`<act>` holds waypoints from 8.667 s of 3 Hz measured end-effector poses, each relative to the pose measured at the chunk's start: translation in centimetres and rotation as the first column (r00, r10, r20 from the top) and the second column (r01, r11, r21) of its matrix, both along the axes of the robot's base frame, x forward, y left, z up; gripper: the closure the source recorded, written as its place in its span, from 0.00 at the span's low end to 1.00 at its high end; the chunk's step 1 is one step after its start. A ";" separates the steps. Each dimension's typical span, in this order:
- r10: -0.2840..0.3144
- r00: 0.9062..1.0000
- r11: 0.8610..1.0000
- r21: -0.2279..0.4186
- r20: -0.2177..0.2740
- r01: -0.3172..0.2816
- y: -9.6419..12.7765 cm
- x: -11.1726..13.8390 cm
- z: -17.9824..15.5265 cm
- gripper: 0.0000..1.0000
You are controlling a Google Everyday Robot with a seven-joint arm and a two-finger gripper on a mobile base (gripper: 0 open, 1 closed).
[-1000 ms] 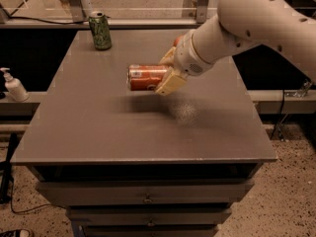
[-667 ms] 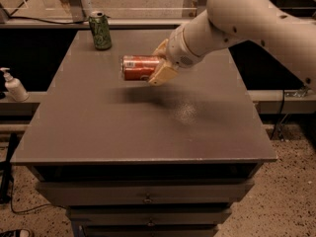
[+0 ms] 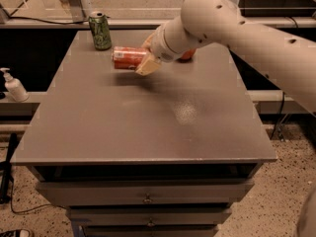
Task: Move coke can near green can
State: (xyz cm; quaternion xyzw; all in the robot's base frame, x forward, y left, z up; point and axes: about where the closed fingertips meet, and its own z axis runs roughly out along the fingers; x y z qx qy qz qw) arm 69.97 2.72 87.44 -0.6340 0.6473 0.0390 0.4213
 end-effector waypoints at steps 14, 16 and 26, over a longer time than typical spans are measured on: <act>0.045 0.997 0.984 -0.176 0.060 -0.034 10.0 10.1 -1.6 0.00; 0.046 0.997 0.982 -0.184 0.067 -0.033 10.6 11.2 -1.3 0.40; -0.007 0.960 1.000 0.000 0.279 0.007 -13.7 -1.5 15.9 0.00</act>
Offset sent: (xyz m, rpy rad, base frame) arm 0.0928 0.0652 0.0112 -0.1747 -0.1341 -0.0337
